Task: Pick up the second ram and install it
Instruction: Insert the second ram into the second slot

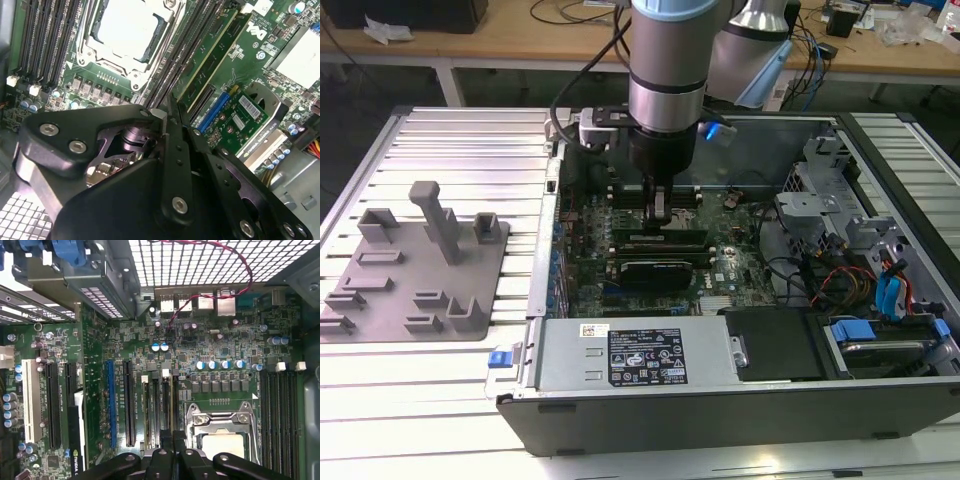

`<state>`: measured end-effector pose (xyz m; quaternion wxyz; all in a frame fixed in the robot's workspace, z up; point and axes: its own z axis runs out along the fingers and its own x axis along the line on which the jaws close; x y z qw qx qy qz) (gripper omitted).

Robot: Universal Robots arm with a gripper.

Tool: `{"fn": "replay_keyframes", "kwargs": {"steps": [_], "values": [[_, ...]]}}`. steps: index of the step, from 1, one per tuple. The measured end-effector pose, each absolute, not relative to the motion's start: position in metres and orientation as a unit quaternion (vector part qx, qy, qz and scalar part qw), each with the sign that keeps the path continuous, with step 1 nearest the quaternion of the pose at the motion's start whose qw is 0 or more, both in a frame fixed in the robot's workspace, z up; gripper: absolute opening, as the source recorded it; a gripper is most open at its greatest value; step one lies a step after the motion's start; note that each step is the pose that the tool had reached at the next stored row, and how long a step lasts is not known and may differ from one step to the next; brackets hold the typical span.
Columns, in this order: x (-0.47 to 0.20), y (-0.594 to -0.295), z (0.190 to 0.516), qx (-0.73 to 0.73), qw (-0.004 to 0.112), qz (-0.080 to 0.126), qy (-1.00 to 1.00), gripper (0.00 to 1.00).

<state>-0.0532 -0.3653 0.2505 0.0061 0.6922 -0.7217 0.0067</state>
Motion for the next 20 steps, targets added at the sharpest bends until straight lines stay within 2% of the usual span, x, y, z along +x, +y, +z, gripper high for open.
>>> {"fn": "replay_keyframes", "kwargs": {"steps": [20], "values": [[-0.0456,-0.3675,0.2418,0.703,0.006,0.007,-0.711,0.09]]}}
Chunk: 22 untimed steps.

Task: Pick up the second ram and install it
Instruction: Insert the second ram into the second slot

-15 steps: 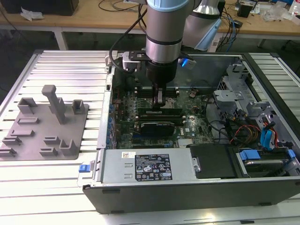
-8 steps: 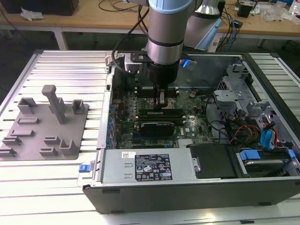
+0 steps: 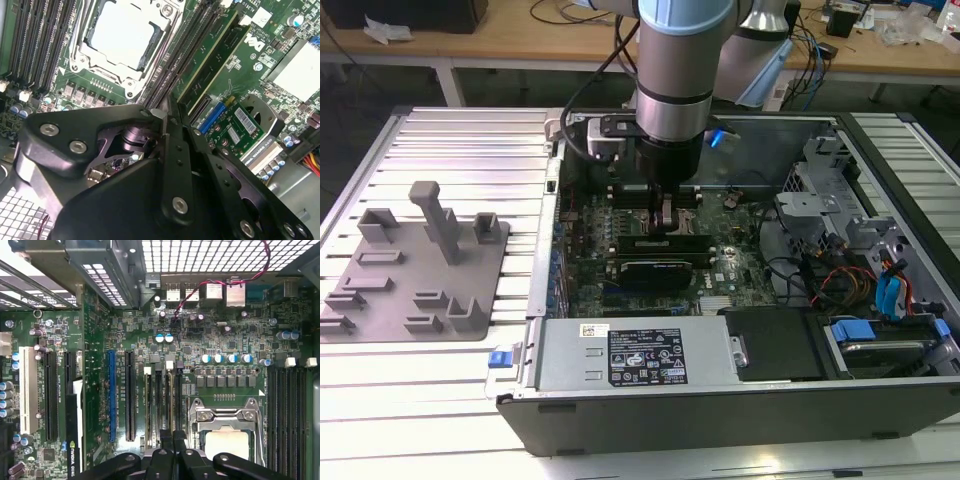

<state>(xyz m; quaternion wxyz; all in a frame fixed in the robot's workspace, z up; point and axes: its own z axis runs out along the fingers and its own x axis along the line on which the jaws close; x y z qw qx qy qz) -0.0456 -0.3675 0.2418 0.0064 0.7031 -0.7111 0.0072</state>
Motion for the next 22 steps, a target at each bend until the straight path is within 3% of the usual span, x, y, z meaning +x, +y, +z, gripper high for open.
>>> {"fn": "replay_keyframes", "kwargs": {"steps": [22], "values": [[-0.0456,-0.3678,0.2377,0.701,0.005,0.006,-0.713,0.09]]}}
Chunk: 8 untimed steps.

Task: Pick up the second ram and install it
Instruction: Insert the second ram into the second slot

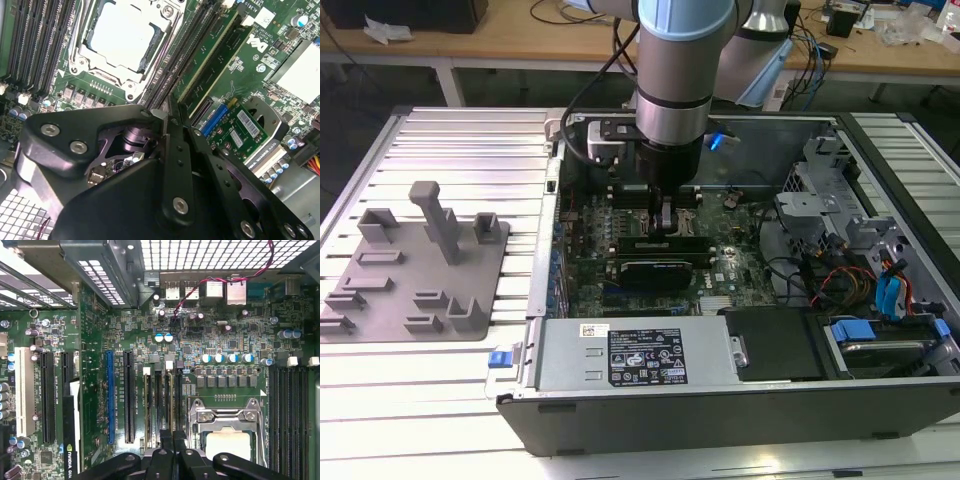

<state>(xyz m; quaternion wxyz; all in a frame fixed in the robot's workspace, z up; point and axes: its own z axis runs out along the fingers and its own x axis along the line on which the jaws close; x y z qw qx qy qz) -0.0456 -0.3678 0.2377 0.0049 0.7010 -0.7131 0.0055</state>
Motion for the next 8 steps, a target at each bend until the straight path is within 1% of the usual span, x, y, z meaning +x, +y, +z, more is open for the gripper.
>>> {"fn": "replay_keyframes", "kwargs": {"steps": [8], "values": [[-0.0456,-0.3677,0.2373,0.701,0.002,0.003,-0.713,0.09]]}}
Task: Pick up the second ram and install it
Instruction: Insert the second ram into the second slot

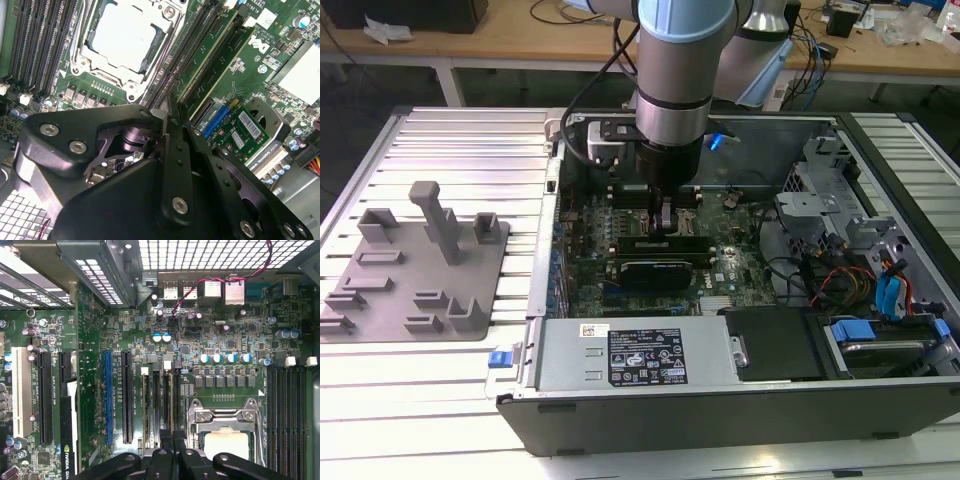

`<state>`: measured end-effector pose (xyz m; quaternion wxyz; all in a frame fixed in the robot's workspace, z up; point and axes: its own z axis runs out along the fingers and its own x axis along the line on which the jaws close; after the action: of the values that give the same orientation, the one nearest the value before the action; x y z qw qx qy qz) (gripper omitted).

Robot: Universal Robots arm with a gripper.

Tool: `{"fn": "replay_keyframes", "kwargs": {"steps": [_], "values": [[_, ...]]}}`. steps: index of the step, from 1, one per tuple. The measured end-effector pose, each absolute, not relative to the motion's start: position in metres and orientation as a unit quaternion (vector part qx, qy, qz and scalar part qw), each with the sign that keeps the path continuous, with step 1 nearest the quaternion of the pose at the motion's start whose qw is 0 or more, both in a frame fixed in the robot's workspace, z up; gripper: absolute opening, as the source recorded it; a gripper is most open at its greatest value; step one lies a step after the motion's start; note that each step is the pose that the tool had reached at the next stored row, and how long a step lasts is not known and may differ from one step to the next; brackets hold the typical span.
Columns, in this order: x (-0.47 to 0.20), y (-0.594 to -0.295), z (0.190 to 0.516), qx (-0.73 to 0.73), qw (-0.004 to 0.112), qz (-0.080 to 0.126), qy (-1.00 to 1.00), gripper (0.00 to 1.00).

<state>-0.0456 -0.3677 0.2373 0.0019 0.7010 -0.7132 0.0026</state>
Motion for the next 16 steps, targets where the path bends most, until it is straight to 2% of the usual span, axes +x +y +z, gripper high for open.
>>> {"fn": "replay_keyframes", "kwargs": {"steps": [16], "values": [[-0.0456,-0.3697,0.2378,0.700,0.000,0.001,-0.714,0.09]]}}
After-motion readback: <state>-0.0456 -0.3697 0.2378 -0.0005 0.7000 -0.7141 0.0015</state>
